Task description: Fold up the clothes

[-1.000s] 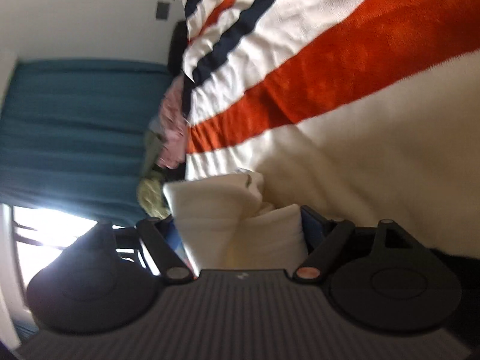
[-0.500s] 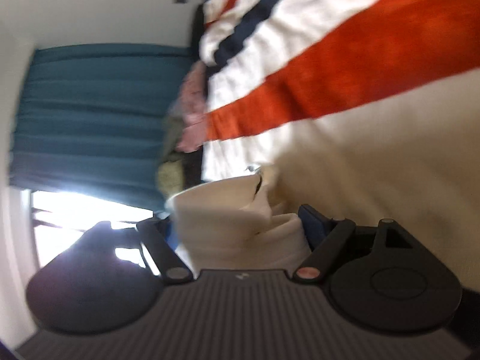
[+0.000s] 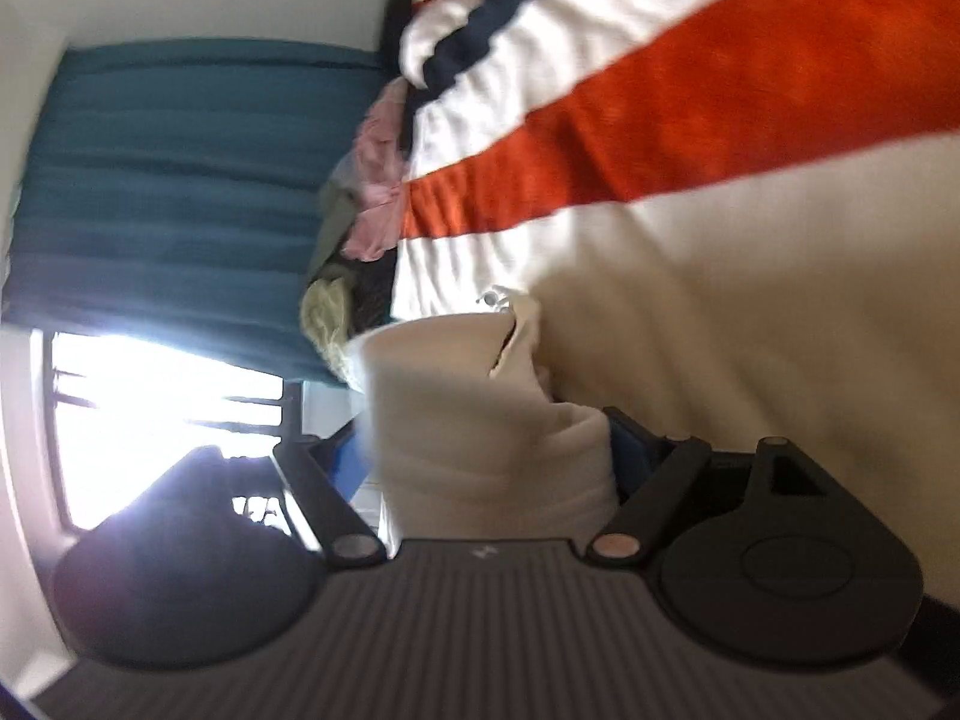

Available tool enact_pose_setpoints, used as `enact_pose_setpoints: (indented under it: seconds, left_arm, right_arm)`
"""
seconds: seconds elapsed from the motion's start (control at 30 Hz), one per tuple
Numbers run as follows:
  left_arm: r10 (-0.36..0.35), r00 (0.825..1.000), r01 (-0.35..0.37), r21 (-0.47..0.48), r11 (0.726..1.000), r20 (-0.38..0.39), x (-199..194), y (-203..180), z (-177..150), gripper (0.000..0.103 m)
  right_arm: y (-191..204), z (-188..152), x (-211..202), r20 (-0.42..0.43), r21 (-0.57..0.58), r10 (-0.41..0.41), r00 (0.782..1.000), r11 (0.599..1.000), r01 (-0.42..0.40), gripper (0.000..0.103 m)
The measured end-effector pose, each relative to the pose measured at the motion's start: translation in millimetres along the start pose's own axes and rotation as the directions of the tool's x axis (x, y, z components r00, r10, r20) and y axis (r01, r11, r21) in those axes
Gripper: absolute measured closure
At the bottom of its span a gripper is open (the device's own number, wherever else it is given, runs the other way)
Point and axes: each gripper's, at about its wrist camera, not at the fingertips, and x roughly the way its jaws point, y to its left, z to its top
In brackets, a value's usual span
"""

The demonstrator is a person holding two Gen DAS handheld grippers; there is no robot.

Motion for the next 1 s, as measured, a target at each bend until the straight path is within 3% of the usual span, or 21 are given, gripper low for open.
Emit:
enact_pose_setpoints:
  seconds: [0.1,0.13,0.17,0.3,0.47,0.57,0.67,0.83,0.93,1.0]
  left_arm:
    - [0.084,0.995,-0.078,0.106,0.991,-0.053,14,-12,-6,0.012]
    - [0.098,0.993,-0.089,0.132,0.987,-0.069,19,-14,-10,0.012]
    - [0.101,0.991,-0.089,0.143,0.986,-0.082,22,-14,-13,0.012]
    - [0.098,0.985,-0.077,0.148,0.986,-0.141,34,-12,-16,0.01]
    - [0.095,0.982,-0.067,0.168,0.984,-0.163,39,-8,-21,0.009]
    - [0.074,0.984,-0.051,0.145,0.988,-0.164,35,-4,-18,0.009]
    - [0.06,0.985,-0.04,0.125,0.991,-0.161,33,0,-14,0.009]
    - [0.076,0.988,-0.058,0.139,0.989,-0.131,25,0,-9,0.009]
    - [0.108,0.991,-0.094,0.157,0.983,-0.077,12,2,-3,0.009]
    - [0.14,0.99,-0.136,0.156,0.978,-0.014,-2,7,4,0.009]
  right_arm:
    - [-2,-2,8,-0.035,-0.034,-0.133,0.991,0.991,0.132,0.025]
    - [-6,-2,11,-0.052,-0.037,-0.19,0.98,0.981,0.189,0.029]
    - [-8,-2,13,-0.053,-0.051,-0.232,0.971,0.972,0.229,0.042]
    - [8,-4,15,-0.021,-0.166,-0.31,0.951,0.939,0.302,0.053]
    - [41,-15,16,0.081,-0.374,-0.364,0.928,0.852,0.367,0.068]
    - [66,-32,10,0.172,-0.512,-0.3,0.938,0.786,0.346,0.072]
    - [104,-62,-1,0.244,-0.649,-0.156,0.957,0.707,0.281,0.077]
    - [163,-150,-28,0.262,-0.875,0.091,0.961,0.442,0.197,0.08]
    - [175,-215,-41,0.183,-0.948,0.205,0.962,0.297,0.117,0.08]
    - [176,-256,-41,0.099,-0.973,0.249,0.963,0.229,0.041,0.081]
